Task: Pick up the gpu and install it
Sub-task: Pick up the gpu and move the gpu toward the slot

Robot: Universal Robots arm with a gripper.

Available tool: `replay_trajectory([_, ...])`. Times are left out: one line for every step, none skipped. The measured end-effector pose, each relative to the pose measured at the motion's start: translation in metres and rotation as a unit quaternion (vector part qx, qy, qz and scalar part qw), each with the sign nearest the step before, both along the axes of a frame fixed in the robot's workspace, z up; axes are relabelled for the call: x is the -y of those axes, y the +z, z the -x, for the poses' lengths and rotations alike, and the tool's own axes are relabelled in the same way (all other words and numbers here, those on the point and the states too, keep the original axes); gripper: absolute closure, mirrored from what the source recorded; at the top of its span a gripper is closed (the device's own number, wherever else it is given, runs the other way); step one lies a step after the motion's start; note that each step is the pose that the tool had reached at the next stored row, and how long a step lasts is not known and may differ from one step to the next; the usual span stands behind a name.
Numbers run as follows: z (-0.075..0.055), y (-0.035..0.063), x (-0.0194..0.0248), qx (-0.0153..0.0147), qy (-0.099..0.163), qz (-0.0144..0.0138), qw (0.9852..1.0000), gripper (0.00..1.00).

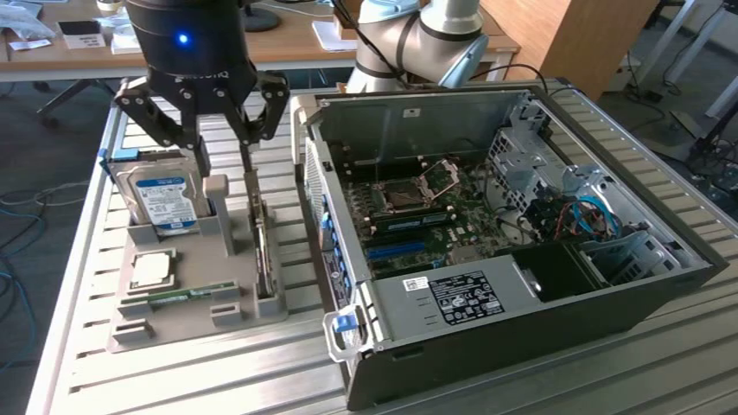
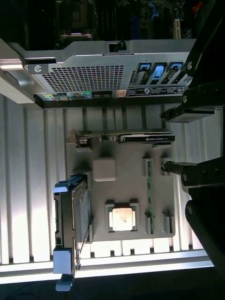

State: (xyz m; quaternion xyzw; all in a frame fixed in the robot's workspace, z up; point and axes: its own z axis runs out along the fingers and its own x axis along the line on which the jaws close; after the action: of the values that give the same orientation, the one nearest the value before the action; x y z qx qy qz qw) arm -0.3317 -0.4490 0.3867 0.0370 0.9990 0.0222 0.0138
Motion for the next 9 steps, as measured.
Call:
replay_trajectory([-0.001,-0.0016,0.0000,-0.0001,0.000,0.0001,1.0000,0.53])
replay_trajectory([-0.001,-0.0033,-0.0001,-0.0001,0.000,0.0001,1.0000,0.53])
replay_trajectory([-0.002,-0.0050,-0.0001,-0.0001,0.000,0.0001,1.0000,0.53])
replay_trajectory([-0.002,-0.0067,-0.0002,-0.0002,0.000,0.0002,1.0000,0.53])
replay_trajectory([-0.003,-0.0085,-0.0002,-0.0002,0.000,0.0002,1.0000,0.53])
replay_trajectory([-0.004,-0.0103,-0.0002,-0.0002,0.000,0.0001,1.0000,0.53])
replay_trajectory([-0.004,-0.0123,-0.0002,-0.0001,0.000,0.0001,1.0000,0.53])
replay_trajectory([-0.005,-0.0142,-0.0002,-0.0001,0.000,0.0001,1.0000,0.53])
replay_trajectory([-0.005,-0.0160,-0.0002,-0.0001,0.000,0.0000,1.0000,0.53])
